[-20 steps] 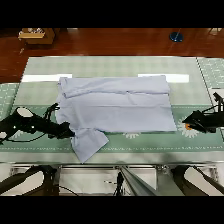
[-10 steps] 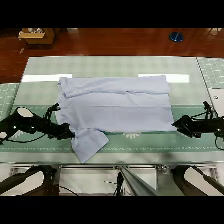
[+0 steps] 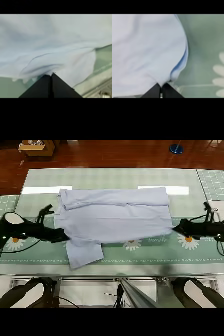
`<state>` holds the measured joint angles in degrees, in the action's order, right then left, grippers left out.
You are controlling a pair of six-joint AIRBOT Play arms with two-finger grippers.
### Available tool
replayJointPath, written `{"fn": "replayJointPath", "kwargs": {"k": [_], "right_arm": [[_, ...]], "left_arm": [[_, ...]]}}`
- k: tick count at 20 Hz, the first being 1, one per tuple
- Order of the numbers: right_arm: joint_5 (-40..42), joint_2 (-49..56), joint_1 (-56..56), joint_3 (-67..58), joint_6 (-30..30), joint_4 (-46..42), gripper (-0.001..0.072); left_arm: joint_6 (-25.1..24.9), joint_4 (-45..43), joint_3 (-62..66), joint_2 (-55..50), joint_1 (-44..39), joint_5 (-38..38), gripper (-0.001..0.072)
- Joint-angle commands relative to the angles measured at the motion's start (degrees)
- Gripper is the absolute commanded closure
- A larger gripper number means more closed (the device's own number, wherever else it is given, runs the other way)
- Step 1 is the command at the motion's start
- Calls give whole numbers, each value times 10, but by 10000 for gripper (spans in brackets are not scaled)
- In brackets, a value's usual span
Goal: Fold the shirts.
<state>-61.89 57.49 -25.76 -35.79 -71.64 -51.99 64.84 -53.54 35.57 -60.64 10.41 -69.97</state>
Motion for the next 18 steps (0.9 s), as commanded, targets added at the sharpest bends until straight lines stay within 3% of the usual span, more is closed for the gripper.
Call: {"fn": "replayJointPath", "kwargs": {"k": [1,4,7,18], "right_arm": [[12,-52,13,-72,6,24,701],[99,-52,72,-114,6,34,702],[225,-25,117,-141,-20,35,703],[283,306,166,-342,-48,36,703]], "left_arm": [[2,56,67,76,23,5,685],[5,114,113,79,16,58,684],[3,114,154,49,14,111,684],[-14,116,371,-286,13,101,684]]}}
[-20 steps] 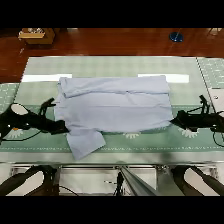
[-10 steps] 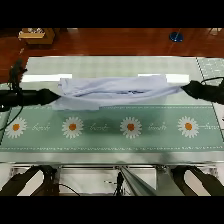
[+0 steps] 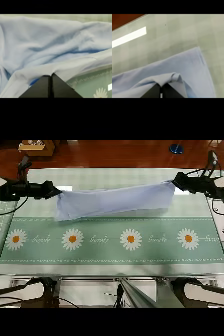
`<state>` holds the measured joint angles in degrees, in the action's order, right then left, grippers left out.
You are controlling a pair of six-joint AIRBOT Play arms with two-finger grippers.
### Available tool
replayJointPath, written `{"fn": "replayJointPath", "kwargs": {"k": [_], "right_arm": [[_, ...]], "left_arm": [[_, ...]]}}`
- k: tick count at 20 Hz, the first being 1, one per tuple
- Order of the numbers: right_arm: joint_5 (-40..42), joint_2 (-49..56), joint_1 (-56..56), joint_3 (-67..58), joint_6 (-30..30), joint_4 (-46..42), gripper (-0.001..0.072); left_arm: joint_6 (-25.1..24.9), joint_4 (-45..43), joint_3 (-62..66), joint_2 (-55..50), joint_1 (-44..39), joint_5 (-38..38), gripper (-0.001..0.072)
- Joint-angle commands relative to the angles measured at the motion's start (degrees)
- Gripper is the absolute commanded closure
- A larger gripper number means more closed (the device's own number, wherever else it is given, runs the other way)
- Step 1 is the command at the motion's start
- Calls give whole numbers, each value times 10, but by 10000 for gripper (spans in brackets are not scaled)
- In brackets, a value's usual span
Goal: Fold the shirts.
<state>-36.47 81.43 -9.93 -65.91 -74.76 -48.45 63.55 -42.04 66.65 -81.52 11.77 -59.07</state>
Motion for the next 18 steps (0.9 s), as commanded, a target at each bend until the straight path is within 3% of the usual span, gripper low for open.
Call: {"fn": "replayJointPath", "kwargs": {"k": [1,9,10,11,12,14,16,18], "right_arm": [[36,87,8,-47,-20,0,703],[45,178,20,-54,-21,1,699],[44,180,23,-54,-21,0,675],[43,177,24,-55,-21,0,559],[40,168,21,-55,-18,-3,452],[28,135,-2,-55,-15,-37,337],[0,98,-37,-55,-31,-103,327],[-57,82,-76,-55,-58,-142,208]], "left_arm": [[-1,0,83,-104,0,-14,684],[-1,0,155,-223,-14,-40,669],[-1,0,155,-227,-14,-44,562],[-1,0,155,-228,-13,-47,429],[-1,0,155,-225,-5,-57,377],[-1,-12,168,-218,23,-109,377],[13,-45,191,-211,57,-175,389],[23,-69,196,-191,82,-205,390]]}}
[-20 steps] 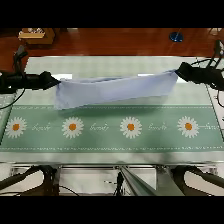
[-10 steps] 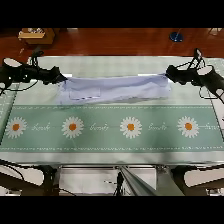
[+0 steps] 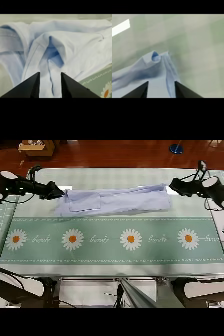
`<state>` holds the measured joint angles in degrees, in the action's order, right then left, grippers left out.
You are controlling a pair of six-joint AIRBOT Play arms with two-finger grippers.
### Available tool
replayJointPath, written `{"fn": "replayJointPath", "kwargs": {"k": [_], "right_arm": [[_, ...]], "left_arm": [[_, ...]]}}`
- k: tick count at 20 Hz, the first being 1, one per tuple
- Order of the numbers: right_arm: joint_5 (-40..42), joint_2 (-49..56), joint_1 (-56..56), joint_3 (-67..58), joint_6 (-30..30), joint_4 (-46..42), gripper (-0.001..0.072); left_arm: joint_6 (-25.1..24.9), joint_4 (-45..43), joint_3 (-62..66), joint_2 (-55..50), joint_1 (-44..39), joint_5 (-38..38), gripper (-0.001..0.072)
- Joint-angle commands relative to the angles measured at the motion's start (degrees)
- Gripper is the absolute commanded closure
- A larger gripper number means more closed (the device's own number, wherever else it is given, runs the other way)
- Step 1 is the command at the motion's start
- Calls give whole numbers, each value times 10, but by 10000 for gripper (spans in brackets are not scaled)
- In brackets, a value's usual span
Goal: Fold the shirts.
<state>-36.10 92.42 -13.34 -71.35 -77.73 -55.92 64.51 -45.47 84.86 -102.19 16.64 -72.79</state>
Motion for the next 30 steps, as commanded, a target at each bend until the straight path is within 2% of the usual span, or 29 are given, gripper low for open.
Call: {"fn": "replayJointPath", "kwargs": {"k": [1,4,8,12,13,14,15,16,17,18,19,21,24,27,30], "right_arm": [[-92,-26,-60,0,-25,-60,186],[-152,-2,-92,0,-7,9,113],[-194,53,-78,0,11,75,112],[-175,97,-13,0,28,107,119],[-160,99,2,0,31,114,200],[-136,96,14,0,33,115,398],[-124,87,17,-3,33,118,638],[-125,74,16,-7,33,123,700],[-126,53,12,-10,35,120,700],[-129,28,8,-10,42,116,701],[-137,-3,5,-10,46,105,701],[-161,-66,5,-10,44,61,702],[-228,-155,6,-10,41,45,702],[-292,-239,6,-10,20,29,701],[-317,-308,6,-10,-11,9,701]], "left_arm": [[13,-40,14,26,39,-72,390],[13,-40,14,51,37,-72,391],[13,-41,14,56,12,-72,390],[13,-41,14,56,-15,-72,391],[13,-41,14,56,-19,-72,391],[13,-40,14,57,-22,-73,396],[13,-41,14,57,-24,-74,401],[14,-40,14,59,-24,-76,535],[14,-37,14,62,-24,-78,594],[21,-23,14,65,-24,-79,605],[22,3,14,70,-26,-83,684],[22,54,14,78,-42,-83,684],[29,113,14,84,-104,-82,684],[33,123,14,81,-200,-42,684],[47,124,14,73,-288,16,683]]}}
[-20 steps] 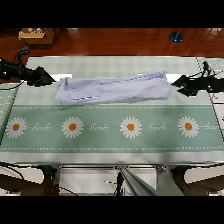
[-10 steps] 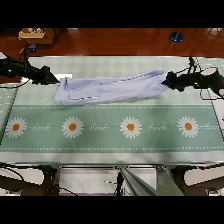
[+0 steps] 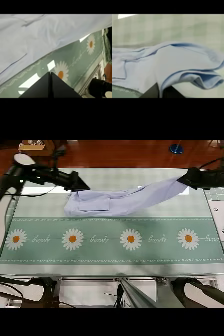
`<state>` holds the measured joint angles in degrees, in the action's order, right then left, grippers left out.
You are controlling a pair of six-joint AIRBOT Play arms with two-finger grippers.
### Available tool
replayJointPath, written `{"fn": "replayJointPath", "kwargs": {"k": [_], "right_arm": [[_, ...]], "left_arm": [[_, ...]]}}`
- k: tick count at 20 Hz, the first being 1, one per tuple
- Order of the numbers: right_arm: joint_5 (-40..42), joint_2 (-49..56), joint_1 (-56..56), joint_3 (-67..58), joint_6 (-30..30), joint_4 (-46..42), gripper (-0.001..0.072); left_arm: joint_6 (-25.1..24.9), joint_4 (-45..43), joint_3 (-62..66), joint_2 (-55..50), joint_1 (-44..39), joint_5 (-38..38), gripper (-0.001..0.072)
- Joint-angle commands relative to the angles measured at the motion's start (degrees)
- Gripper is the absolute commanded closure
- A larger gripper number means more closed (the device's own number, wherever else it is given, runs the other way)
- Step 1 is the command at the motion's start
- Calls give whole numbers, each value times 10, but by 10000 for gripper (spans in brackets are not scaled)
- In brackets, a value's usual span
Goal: Fold the shirts.
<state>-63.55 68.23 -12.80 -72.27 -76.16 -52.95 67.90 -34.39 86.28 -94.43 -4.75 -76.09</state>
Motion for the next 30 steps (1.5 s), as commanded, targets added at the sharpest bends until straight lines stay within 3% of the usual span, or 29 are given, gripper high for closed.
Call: {"fn": "replayJointPath", "kwargs": {"k": [1,3,13,20,25,30], "right_arm": [[-52,-85,0,0,-30,-22,701],[-77,-117,1,0,-46,-22,702],[-143,-212,1,0,-95,-23,701],[-146,-219,1,0,-109,-19,701],[-152,-219,4,0,-111,-17,701],[-101,-207,105,20,-137,-62,701]], "left_arm": [[27,15,0,-11,-101,68,683],[49,15,0,-21,-150,99,683],[50,95,0,-102,-329,202,683],[43,272,0,-186,-400,240,683],[-22,276,0,-149,-329,221,687],[-27,83,0,-1,-134,107,686]]}}
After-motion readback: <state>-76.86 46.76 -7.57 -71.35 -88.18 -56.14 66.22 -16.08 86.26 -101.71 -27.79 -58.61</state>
